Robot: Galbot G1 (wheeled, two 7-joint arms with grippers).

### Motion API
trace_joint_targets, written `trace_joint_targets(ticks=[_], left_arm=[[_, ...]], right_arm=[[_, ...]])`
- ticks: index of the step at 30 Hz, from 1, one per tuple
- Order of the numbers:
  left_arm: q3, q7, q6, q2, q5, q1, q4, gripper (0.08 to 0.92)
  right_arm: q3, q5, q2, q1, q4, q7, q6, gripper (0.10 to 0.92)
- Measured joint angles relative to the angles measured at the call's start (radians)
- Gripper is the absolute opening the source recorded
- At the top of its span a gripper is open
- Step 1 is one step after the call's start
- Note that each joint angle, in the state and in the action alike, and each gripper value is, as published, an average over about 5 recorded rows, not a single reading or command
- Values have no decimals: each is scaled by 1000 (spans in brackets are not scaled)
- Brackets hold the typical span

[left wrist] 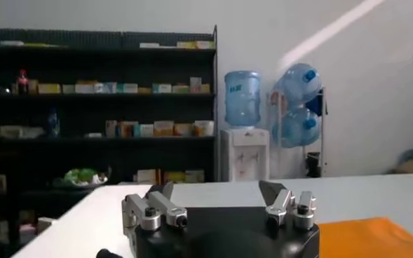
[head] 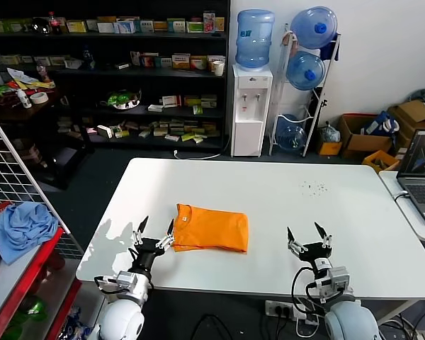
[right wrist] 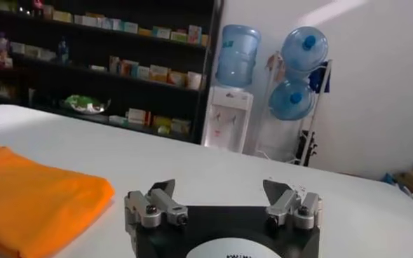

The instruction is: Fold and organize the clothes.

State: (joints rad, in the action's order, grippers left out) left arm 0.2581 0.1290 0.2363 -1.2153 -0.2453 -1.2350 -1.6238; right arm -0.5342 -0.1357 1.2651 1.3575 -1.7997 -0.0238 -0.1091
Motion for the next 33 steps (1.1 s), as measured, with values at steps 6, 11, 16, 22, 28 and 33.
trace_joint_targets(ticks=[6,11,16,22,28,33], left_arm=[[60,-22,31,23,56,-31,-5,823],[89,-27,39,33,89,-45,-12,823],[115,-33,46,43,110,-56,-19,823],[136,-48,39,46,141,-73,-37,823],[146,-53,23,48,156,-82,-56,823],[152,-57,13,49,161,-88,-68,823]], right_arm=[[-22,-6,6,9,-7,-25,24,823],[-38,-12,8,14,-14,-35,38,823],[-49,-13,14,16,-18,-43,45,823],[-53,-12,22,16,-23,-51,47,823],[-56,-13,23,16,-30,-53,47,823],[-58,-14,25,18,-34,-54,49,823]])
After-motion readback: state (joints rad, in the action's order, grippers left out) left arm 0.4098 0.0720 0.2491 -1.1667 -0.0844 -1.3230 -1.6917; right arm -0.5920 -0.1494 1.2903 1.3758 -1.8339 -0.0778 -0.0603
